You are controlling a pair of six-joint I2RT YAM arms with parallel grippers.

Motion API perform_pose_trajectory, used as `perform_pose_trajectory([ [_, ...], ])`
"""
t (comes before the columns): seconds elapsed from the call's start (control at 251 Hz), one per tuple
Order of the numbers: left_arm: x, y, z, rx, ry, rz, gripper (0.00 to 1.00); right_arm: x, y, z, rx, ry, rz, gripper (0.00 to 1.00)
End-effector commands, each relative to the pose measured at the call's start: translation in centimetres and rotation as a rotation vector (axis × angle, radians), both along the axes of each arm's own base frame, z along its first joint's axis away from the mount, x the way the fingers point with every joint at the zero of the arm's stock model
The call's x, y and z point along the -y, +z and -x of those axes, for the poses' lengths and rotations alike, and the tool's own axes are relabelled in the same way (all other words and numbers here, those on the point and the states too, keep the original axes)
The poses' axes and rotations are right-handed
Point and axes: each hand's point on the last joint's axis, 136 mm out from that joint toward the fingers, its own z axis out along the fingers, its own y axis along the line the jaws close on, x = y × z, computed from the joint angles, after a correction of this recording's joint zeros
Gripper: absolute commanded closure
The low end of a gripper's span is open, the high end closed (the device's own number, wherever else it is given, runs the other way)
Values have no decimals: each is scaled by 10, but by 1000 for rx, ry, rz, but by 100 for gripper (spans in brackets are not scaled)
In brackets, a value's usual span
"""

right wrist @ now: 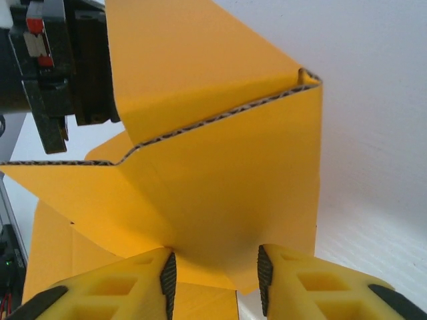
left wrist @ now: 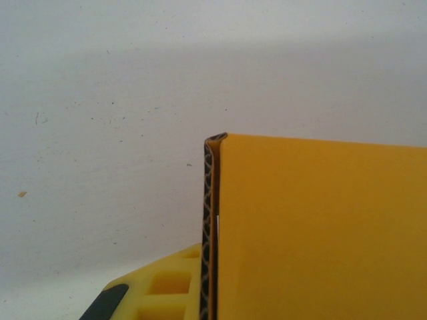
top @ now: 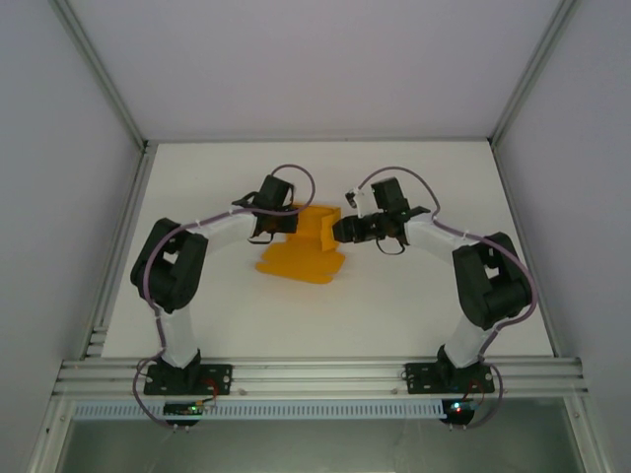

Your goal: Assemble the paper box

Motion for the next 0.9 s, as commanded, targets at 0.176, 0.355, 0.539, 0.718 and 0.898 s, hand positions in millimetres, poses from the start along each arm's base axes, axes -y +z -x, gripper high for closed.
perform_pose_trajectory([
  [0.176, 15, -7, 12, -47, -51, 4, 100, -9, 9, -1, 17, 55, -69, 47],
  [0.355, 24, -2, 14, -38, -75, 5, 100, 5, -9, -26, 65, -88, 138, 44],
  [0.539, 39, -3, 21, -48, -123, 3, 100, 19, -48, -41, 35, -229, 296, 48],
  [0.718, 49, -4, 26, -58, -168, -1, 100, 18, -65, -55, 76, -280, 316, 53],
  [0.898, 54, -7, 29, -68, -187, -11, 100, 20, -73, -64, 111, -323, 339, 61],
])
